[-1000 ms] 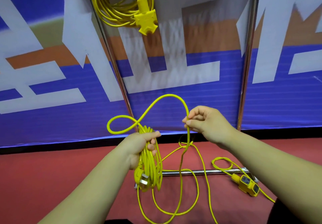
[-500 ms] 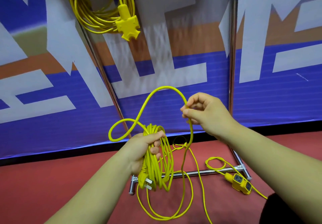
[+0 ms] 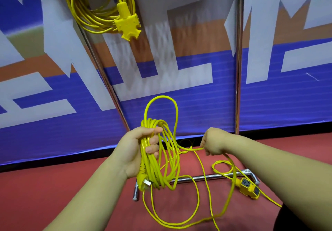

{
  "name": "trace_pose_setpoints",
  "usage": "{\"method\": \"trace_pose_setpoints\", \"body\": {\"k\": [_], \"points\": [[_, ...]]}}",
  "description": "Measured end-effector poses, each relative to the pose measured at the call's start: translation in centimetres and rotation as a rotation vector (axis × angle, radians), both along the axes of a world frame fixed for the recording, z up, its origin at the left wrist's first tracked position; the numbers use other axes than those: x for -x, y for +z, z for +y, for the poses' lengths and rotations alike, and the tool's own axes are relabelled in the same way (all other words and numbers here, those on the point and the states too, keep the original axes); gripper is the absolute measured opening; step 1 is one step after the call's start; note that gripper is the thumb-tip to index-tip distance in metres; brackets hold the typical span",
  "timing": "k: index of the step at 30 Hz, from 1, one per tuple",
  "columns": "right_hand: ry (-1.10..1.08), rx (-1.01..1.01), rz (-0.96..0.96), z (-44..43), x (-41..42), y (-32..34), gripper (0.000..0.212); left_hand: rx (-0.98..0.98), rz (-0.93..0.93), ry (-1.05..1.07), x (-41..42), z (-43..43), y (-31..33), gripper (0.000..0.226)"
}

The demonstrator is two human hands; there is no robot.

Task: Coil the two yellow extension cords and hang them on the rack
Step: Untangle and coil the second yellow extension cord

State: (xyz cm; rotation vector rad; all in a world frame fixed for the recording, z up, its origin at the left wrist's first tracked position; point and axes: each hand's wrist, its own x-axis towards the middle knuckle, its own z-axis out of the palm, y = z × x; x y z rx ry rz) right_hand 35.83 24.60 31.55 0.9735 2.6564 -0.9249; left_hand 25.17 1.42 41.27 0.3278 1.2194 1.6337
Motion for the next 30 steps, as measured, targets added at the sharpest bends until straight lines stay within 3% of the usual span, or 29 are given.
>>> {"method": "trace_pose_setpoints", "body": {"k": [7,16,20,22,25,30], "points": [[0.109,-0.194,-0.027,-0.3,0.1,0.1,0.025,-0.102,-0.014,0.05,1.7,-0.5,0.1,0.019],[-0.019,-0.291,0.158,-0.2,0.6,-0.9,0.009,-0.186,-0.042,0.08,2.5,-1.6,0.8,0.019],[-0.018,-0.445,0.077,-0.7,0.6,-1.0,0.012,-0.227,-0.028,0.082,2.9,-2.0,1.0,0.016],[0.108,-0.471,-0.069,-2.2,0.4,-1.0,0.014,-0.254,-0.01,0.088,3.0,-2.2,1.2,0.015],[0.483,-0.374,-0.274,-5.9,0.3,-1.7,0.013,-0.269,0.001,0.132,3.1,-2.2,1.1,0.018],[0.63,-0.143,0.021,-7.6,-0.6,1.9,0.014,-0.195,0.1,0.245,3.9,-2.4,0.1,0.014]]}}
